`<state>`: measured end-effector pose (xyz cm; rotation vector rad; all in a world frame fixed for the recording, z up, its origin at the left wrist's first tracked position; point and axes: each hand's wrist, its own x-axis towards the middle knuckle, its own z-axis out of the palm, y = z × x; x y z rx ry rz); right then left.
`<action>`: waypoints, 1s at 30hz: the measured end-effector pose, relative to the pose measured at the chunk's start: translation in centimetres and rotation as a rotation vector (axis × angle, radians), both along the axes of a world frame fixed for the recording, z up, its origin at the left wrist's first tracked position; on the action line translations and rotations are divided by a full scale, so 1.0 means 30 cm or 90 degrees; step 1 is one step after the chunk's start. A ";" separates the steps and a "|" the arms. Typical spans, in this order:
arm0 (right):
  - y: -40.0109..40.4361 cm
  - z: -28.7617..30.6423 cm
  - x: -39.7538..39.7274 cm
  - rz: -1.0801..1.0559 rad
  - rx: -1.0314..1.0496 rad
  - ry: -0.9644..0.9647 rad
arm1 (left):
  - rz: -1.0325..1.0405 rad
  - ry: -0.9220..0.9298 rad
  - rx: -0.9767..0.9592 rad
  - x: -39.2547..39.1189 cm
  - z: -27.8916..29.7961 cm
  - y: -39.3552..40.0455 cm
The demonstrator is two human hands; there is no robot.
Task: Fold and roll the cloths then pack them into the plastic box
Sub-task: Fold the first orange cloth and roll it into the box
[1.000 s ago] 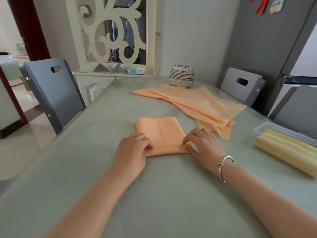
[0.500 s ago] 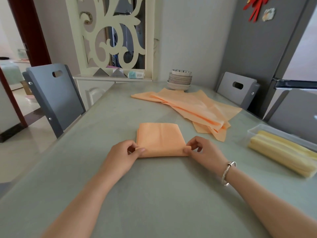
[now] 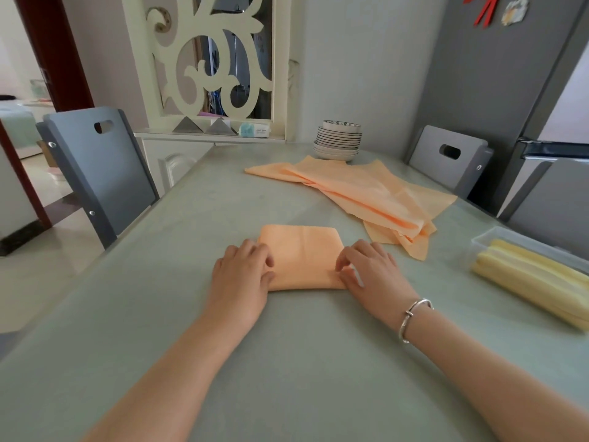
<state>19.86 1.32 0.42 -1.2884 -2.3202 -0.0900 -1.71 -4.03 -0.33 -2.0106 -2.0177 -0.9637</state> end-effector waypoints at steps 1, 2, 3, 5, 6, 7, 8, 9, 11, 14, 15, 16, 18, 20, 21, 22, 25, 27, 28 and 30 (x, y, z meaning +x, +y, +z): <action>0.000 -0.003 -0.001 0.027 0.024 -0.019 | -0.033 0.026 0.015 0.000 0.000 0.001; 0.000 -0.004 0.001 0.045 0.039 -0.035 | -0.057 0.045 0.021 -0.001 0.002 0.002; 0.000 -0.003 0.007 0.054 0.043 -0.043 | -0.070 0.057 0.021 -0.003 0.005 0.001; -0.007 0.002 0.024 0.058 0.015 -0.046 | -0.073 0.060 0.012 -0.008 0.012 -0.009; -0.011 0.005 0.036 0.062 -0.005 -0.047 | -0.074 0.050 0.006 -0.011 0.016 -0.014; -0.012 0.004 0.044 0.065 -0.022 -0.050 | -0.075 0.041 -0.002 -0.016 0.015 -0.016; -0.012 0.002 0.046 0.065 -0.033 -0.051 | -0.076 0.038 -0.013 -0.019 0.014 -0.020; -0.012 0.001 0.044 0.059 -0.040 -0.041 | -0.078 0.032 -0.021 -0.021 0.014 -0.022; -0.014 0.001 0.036 0.030 -0.056 0.016 | -0.077 -0.016 -0.025 -0.024 0.015 -0.027; -0.009 0.004 0.037 -0.020 -0.147 0.150 | -0.049 -0.211 -0.060 -0.038 0.017 -0.032; -0.010 0.007 0.041 -0.036 -0.193 0.188 | -0.043 -0.273 -0.082 -0.044 0.016 -0.033; -0.014 0.007 0.045 -0.050 -0.231 0.217 | -0.039 -0.314 -0.102 -0.047 0.015 -0.034; -0.020 0.003 0.045 -0.070 -0.267 0.242 | -0.028 -0.344 -0.125 -0.048 0.009 -0.033; -0.025 -0.001 0.036 -0.090 -0.249 0.224 | -0.007 -0.347 -0.129 -0.039 0.003 -0.025; -0.025 -0.002 0.031 -0.097 -0.231 0.209 | 0.006 -0.352 -0.135 -0.034 -0.001 -0.019; -0.026 -0.001 0.025 -0.100 -0.211 0.193 | 0.021 -0.353 -0.146 -0.029 -0.005 -0.012; -0.028 0.002 0.004 -0.109 -0.153 0.106 | 0.053 -0.306 -0.173 -0.016 -0.003 -0.003; -0.026 -0.001 -0.007 -0.128 -0.094 0.013 | 0.076 -0.250 -0.181 -0.005 0.001 -0.003; -0.025 -0.003 -0.010 -0.138 -0.066 -0.026 | 0.088 -0.212 -0.171 0.002 0.006 -0.005; -0.018 -0.004 -0.013 -0.143 -0.032 -0.054 | 0.105 -0.122 -0.134 0.011 0.008 -0.005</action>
